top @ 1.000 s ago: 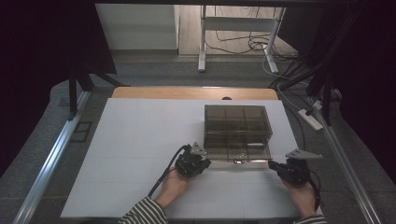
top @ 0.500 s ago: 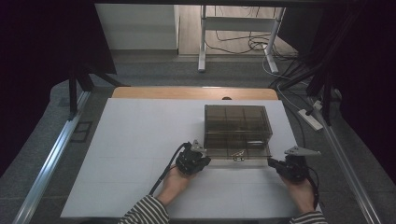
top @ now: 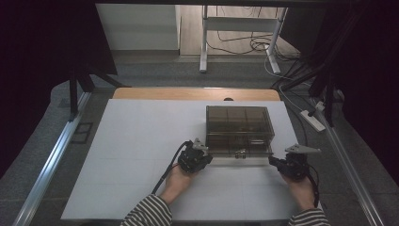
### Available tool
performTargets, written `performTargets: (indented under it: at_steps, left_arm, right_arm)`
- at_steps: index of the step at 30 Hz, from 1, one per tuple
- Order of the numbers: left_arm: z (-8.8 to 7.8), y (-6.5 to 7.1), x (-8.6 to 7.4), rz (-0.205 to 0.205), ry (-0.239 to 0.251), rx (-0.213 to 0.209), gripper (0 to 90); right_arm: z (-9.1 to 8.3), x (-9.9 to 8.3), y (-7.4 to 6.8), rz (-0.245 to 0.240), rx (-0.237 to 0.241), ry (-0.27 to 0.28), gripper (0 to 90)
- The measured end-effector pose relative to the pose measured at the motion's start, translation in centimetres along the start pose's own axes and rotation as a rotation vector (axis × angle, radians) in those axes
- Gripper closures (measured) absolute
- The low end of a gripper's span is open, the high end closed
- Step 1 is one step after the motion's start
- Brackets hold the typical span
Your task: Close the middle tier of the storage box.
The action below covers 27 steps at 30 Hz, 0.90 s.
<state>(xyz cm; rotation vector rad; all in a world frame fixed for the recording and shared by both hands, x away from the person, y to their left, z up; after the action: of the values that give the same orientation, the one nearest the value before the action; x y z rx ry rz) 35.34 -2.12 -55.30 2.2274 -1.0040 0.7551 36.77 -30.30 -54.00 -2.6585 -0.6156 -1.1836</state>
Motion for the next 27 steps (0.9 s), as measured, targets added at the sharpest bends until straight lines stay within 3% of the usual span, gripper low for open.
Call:
performTargets:
  at_steps: [27]
  left_arm:
    - [0.1, -1.2, 1.2, -0.012, 0.008, 0.024, 89.0]
  right_arm:
    - [0.9, 1.4, 0.4, 0.005, -0.012, -0.005, 89.5]
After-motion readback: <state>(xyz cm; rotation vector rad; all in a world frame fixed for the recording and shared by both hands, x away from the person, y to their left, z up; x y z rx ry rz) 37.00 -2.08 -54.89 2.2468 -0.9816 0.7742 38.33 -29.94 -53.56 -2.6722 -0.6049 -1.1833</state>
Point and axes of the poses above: each handheld gripper's, and its own axes: z roughly forward along the jaws, x roughly out of its top, y roughly to its right, the point moved 7 cm from there along z, roughly forward along the jaws, and after that the axes turned 9 degrees about -x, right-handed, at the moved point
